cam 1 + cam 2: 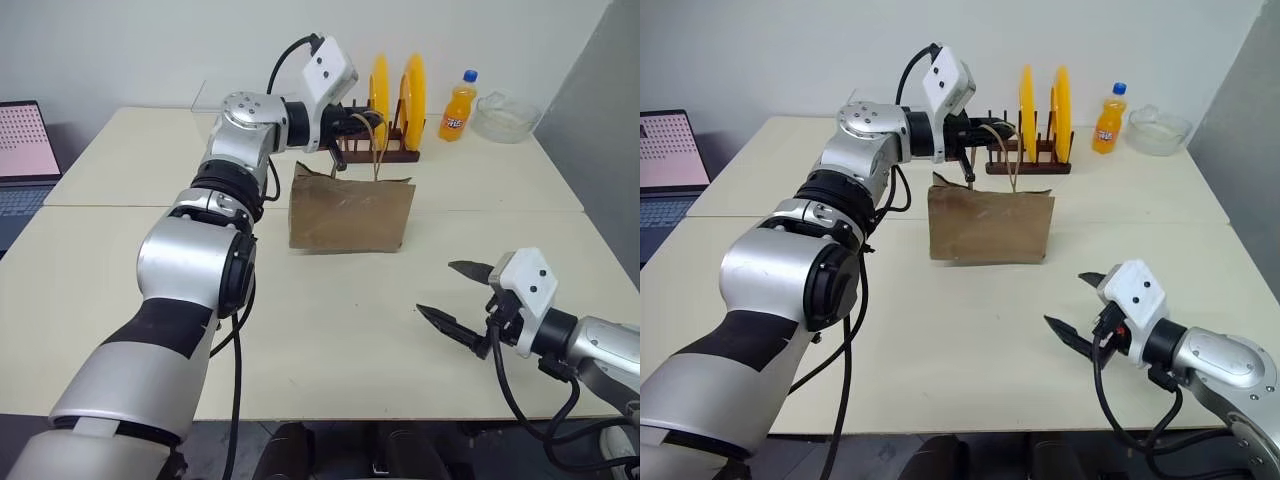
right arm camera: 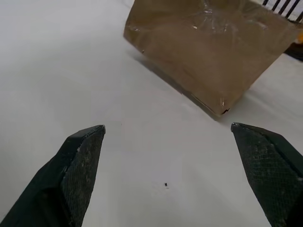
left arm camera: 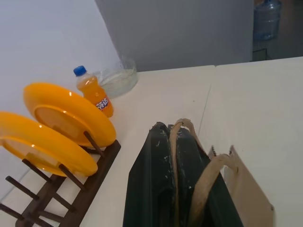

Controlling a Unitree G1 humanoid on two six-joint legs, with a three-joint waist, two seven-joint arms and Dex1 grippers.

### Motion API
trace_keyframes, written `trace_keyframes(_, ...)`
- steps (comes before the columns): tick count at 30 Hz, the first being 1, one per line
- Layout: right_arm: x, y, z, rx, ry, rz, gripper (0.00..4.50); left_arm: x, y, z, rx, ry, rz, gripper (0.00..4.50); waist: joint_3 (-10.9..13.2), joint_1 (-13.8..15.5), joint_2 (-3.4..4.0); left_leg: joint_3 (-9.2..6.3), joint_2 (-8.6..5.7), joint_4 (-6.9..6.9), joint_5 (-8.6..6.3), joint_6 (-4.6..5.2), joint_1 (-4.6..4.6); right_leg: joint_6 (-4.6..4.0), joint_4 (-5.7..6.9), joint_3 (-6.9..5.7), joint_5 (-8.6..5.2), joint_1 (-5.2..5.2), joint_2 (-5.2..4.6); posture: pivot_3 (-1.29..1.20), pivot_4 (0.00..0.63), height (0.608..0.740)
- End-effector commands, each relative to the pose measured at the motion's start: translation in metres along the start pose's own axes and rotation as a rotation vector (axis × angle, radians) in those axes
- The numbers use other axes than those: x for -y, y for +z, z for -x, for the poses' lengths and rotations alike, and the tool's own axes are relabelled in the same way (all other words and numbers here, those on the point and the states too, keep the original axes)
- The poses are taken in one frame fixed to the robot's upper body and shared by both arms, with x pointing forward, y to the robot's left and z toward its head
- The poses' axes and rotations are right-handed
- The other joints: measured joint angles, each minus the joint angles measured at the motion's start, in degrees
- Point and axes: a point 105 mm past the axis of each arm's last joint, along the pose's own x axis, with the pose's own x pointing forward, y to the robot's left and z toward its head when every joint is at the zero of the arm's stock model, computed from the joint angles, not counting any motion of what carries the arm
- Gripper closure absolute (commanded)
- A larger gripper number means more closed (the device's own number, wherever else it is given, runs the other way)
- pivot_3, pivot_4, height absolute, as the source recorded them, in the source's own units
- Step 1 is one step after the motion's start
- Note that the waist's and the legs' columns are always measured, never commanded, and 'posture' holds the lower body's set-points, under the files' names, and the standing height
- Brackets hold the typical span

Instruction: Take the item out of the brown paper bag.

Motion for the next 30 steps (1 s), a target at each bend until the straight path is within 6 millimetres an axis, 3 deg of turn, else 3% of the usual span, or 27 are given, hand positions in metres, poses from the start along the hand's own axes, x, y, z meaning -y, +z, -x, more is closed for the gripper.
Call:
trace_keyframes(1, -0.001, 0.013, 0.004, 0.045, -0.016, 0.052, 0.00, -0.010, 0.015, 0.005, 0.044, 0.051, -0.023, 4.47, 0.00, 0.00, 0.00, 0.00, 0.00, 0.00, 0.00, 0.00, 0.00, 0.00, 0.00, 0.00, 0.00, 0.00, 0.00, 0.00, 0.150, 0.740)
trace_keyframes(10, -0.002, 0.016, 0.002, 0.052, -0.001, 0.062, 0.00, -0.011, -0.010, 0.008, -0.041, 0.083, -0.022, 4.47, 0.00, 0.00, 0.00, 0.00, -0.02, 0.00, 0.00, 0.00, 0.04, -0.02, 0.01, 0.01, 0.01, 0.04, 0.00, 0.00, 0.150, 0.740)
trace_keyframes(15, -0.003, 0.017, 0.002, 0.056, 0.005, 0.060, 0.00, -0.008, -0.023, 0.013, -0.095, 0.051, -0.030, 3.33, 0.00, 0.00, 0.00, 0.00, -0.02, 0.00, 0.00, 0.00, 0.07, -0.04, 0.03, 0.01, 0.02, 0.05, 0.00, 0.00, 0.150, 0.740)
trace_keyframes(25, -0.006, 0.018, 0.000, 0.064, 0.018, 0.056, 0.00, -0.012, -0.020, 0.028, -0.108, 0.015, -0.078, 0.22, 0.00, -0.07, 0.00, 0.01, -0.03, 0.00, 0.00, 0.01, 0.10, -0.24, 0.03, 0.02, 0.14, 0.06, 0.01, 0.00, 0.150, 0.740)
trace_keyframes(26, -0.007, 0.018, 0.000, 0.064, 0.020, 0.055, 0.00, -0.011, -0.022, 0.032, -0.122, -0.004, -0.081, 0.02, 0.00, -0.08, 0.00, 0.01, -0.03, 0.00, 0.00, 0.01, 0.11, -0.24, 0.04, 0.02, 0.14, 0.06, 0.01, 0.00, 0.150, 0.740)
trace_keyframes(30, -0.009, 0.017, -0.001, 0.064, 0.032, 0.051, 0.00, -0.014, -0.029, 0.048, -0.168, -0.028, -0.097, 0.02, 0.00, -0.10, 0.00, 0.01, -0.03, 0.00, 0.00, 0.01, 0.13, -0.24, 0.05, 0.02, 0.14, 0.07, 0.02, 0.00, 0.150, 0.740)
